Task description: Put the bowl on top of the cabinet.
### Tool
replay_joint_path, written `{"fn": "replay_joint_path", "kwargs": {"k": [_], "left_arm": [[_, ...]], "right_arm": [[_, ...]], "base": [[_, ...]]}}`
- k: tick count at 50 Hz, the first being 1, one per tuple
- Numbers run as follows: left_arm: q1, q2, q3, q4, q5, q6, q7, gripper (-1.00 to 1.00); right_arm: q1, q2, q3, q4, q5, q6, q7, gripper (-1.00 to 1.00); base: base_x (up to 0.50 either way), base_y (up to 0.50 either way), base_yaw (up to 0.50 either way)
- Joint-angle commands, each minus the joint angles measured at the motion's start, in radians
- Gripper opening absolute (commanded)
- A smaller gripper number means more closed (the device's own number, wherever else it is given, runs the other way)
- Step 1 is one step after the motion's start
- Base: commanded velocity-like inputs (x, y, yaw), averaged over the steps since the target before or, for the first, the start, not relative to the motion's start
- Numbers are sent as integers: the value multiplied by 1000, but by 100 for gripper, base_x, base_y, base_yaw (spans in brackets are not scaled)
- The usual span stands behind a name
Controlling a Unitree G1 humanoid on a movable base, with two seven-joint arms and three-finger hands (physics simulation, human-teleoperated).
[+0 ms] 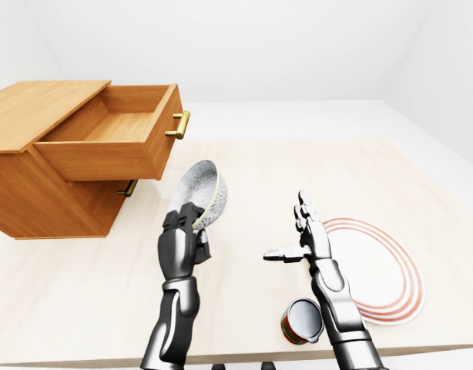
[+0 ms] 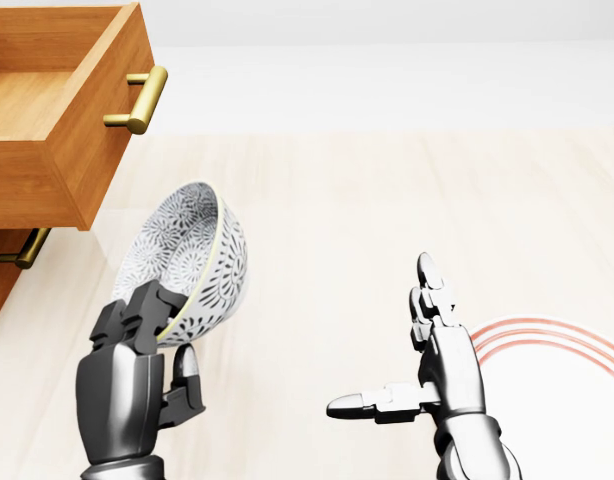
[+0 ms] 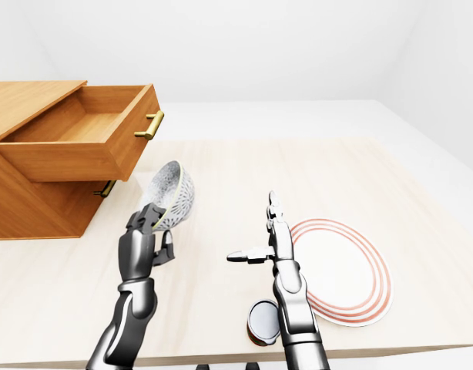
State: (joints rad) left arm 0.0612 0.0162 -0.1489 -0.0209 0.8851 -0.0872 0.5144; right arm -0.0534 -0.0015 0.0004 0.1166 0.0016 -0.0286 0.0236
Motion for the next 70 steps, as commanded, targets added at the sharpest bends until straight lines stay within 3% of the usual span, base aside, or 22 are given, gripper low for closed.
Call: {"fn": "replay_joint_path", "kwargs": {"k": [1,7,17,27,31,37,43,60,63,64,66,67,68,70], "left_arm": [[8,-8,10,-122,-40,0,-22,-98],[32,-15,-9,-178,-50,0,-48,-98],[136,-11,-111,-403,-84,0,-128,-98],[140,1,-129,-524,-97,0,-178,-98],[141,-3,-132,-625,-102,0,-234,-98],[125,-5,-121,-746,-110,0,-299,-98],[41,-37,-98,-874,-134,0,-421,-98],[-70,-63,-56,-949,-142,0,-514,-98],[-96,-65,-43,-961,-146,21,-530,-98],[-122,-68,-29,-972,-149,46,-547,-98],[-149,-66,-10,-979,-151,64,-556,-98],[-174,-65,6,-982,-156,84,-567,-98],[-219,-59,37,-972,-166,112,-579,-98],[-282,-38,87,-944,-183,140,-579,-98]], "right_arm": [[2,1,2,-2,-1,0,1,100],[4,1,3,-5,-2,1,2,100],[0,1,2,2,-1,-3,2,100],[-1,2,3,-1,-2,1,0,100],[3,2,5,-5,-3,2,1,100],[10,3,6,-17,-3,6,2,100],[11,2,5,-17,-1,4,3,100],[11,4,10,-17,-5,4,5,100],[10,4,10,-15,-6,3,5,100],[9,5,11,-11,-6,0,5,100],[11,5,12,-15,-7,2,5,100],[14,6,13,-22,-7,5,5,100],[17,6,15,-28,-7,7,6,100],[18,6,15,-28,-7,6,6,100]], "base": [[0,0,0],[0,0,0],[0,0,0],[0,0,0],[0,0,0],[0,0,0],[0,0,0],[0,0,0],[0,0,0],[0,0,0],[0,0,0],[0,0,0],[0,0,0],[0,0,0]]}}
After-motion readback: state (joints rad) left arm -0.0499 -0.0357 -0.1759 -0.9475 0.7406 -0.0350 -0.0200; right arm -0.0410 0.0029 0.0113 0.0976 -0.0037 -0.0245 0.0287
